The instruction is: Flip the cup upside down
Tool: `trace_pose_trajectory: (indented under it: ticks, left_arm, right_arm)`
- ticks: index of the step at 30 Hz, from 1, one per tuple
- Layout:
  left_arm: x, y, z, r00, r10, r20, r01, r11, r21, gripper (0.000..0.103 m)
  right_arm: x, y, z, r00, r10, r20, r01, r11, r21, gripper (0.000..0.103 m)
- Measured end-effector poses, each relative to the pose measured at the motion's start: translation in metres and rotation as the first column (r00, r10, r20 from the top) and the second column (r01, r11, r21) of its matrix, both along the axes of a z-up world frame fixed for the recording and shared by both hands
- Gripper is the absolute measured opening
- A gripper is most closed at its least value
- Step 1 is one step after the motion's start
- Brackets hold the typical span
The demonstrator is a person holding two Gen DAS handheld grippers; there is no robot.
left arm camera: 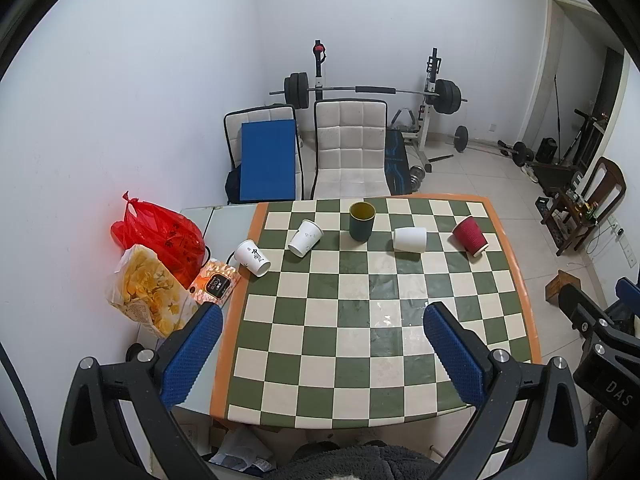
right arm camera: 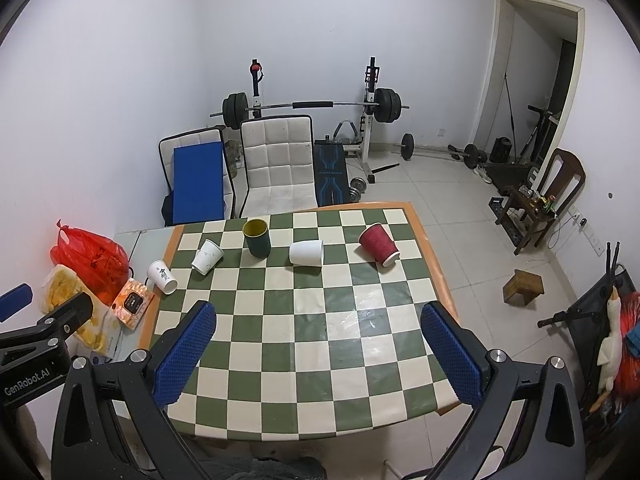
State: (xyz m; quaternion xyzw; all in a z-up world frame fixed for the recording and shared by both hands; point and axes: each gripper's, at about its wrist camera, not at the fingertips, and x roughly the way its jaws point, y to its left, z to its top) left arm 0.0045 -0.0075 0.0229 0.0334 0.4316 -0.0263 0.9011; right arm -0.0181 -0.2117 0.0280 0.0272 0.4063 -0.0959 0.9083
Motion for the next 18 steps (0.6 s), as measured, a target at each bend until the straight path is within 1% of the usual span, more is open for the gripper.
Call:
trace_pose_trajectory:
  ticks: [6, 7, 16, 18]
  left_arm:
    - [-0.001, 0.001, -0.001, 1.000, -0.002, 0.000, 0.002, 1.000, 0.000, 0.103]
    - [0.000, 0.000, 0.000, 1.000, -0.001, 0.001, 0.001, 1.000, 0.000, 0.103]
    - [0.001, 0.000, 0.002, 1.000, -0.004, 0.004, 0.004, 1.000, -0.001, 0.103]
    - [0.000, 0.001, 0.001, 1.000, -0.003, 0.004, 0.003, 1.000, -0.001, 0.103]
  right_arm:
    - [0.002, 0.001, 0.003, 1.000, -0.001, 0.001, 0.000, 1.000, 0.002, 0.103]
    - [-0.001, -0.001, 0.010, 1.000, -0.002, 0.002, 0.002, 1.000, 0.003, 0.103]
    - [-0.001, -0.002, 0.010, 1.000, -0.003, 0.005, 0.003, 1.000, 0.002, 0.103]
    - [-0.001, -0.002, 0.015, 1.000, -0.005, 0.006, 0.005, 1.000, 0.005, 0.103]
